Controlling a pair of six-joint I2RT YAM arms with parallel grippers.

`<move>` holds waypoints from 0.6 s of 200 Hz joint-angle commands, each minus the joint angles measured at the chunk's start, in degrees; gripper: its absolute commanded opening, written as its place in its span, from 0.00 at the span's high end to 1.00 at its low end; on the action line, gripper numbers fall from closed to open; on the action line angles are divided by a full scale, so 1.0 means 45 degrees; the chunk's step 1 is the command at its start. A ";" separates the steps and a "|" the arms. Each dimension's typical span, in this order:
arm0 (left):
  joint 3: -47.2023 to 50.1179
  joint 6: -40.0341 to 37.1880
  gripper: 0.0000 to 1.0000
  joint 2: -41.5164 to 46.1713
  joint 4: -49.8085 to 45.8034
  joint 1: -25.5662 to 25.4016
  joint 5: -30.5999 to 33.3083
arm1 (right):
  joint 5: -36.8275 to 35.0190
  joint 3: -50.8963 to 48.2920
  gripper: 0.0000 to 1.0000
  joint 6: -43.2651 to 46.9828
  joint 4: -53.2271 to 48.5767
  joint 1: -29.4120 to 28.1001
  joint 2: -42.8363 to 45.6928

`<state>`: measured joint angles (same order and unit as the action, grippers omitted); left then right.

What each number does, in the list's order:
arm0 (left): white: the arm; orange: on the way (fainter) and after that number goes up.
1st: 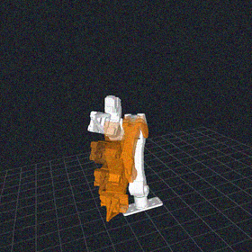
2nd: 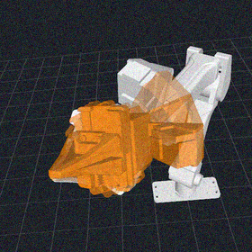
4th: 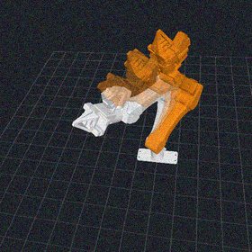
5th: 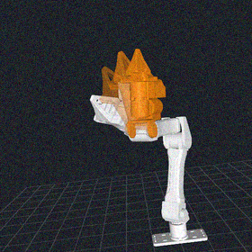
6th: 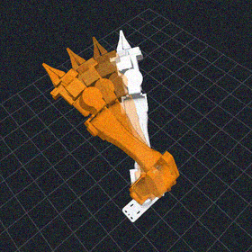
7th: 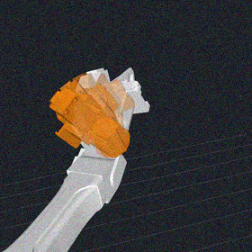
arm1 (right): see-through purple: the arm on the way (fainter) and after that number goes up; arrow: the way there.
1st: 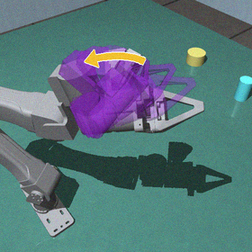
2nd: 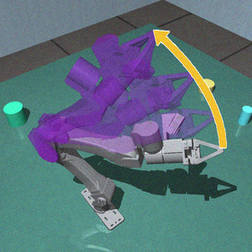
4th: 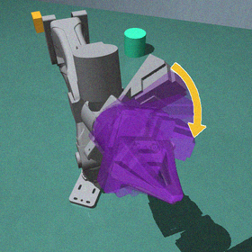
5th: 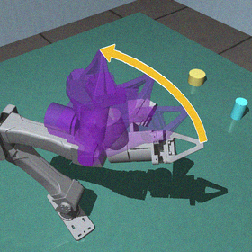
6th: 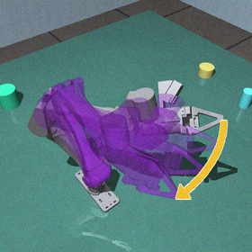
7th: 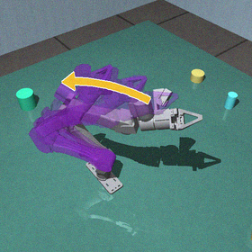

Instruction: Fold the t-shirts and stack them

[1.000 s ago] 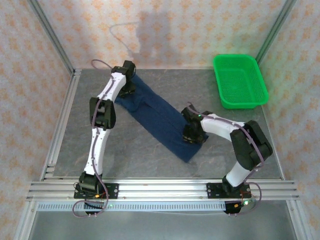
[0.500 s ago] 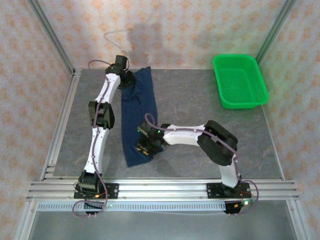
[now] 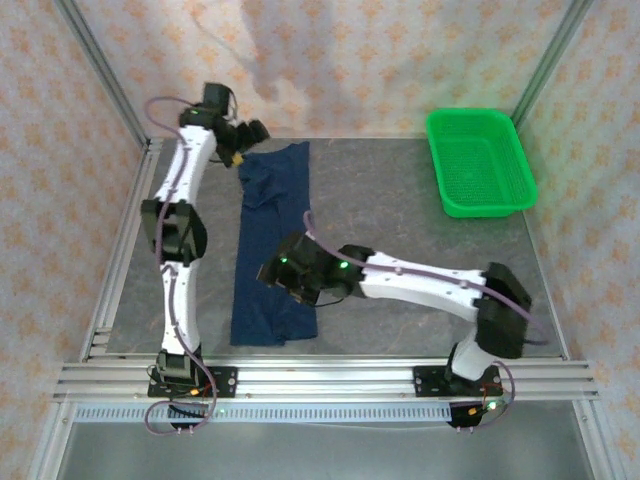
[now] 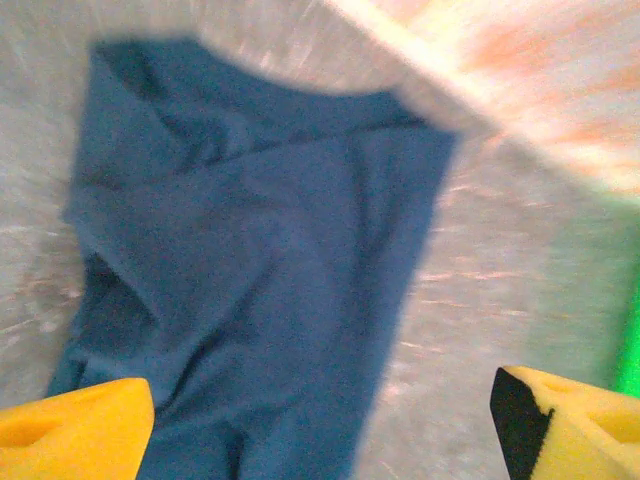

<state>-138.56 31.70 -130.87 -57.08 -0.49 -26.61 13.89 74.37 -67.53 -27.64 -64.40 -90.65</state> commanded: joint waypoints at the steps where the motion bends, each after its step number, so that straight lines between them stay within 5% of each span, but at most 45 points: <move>1: 0.1933 -0.0938 0.11 0.3458 -0.1327 0.0382 -0.0557 | -0.0457 -0.0354 0.23 0.1937 -0.2379 0.0571 0.1126; 56: 1.2889 -0.0328 0.11 1.0928 -0.0021 -0.0142 0.0205 | 0.1993 -0.3972 0.26 0.3681 -0.0223 0.1990 0.2770; 74: 1.5646 -0.0112 0.14 1.2901 -0.0219 -0.0737 0.0999 | 0.2864 -0.5099 0.30 0.3522 0.1325 0.1997 0.2413; 120: 2.1761 0.1991 0.24 1.6959 0.0182 -0.1825 0.0501 | 0.3920 -0.6506 0.36 0.2688 0.4371 0.1840 0.1364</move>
<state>-48.36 34.83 -62.30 -56.99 -6.26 -24.86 27.99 45.91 -54.17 -17.82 -55.35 -82.78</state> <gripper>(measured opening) 0.775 0.641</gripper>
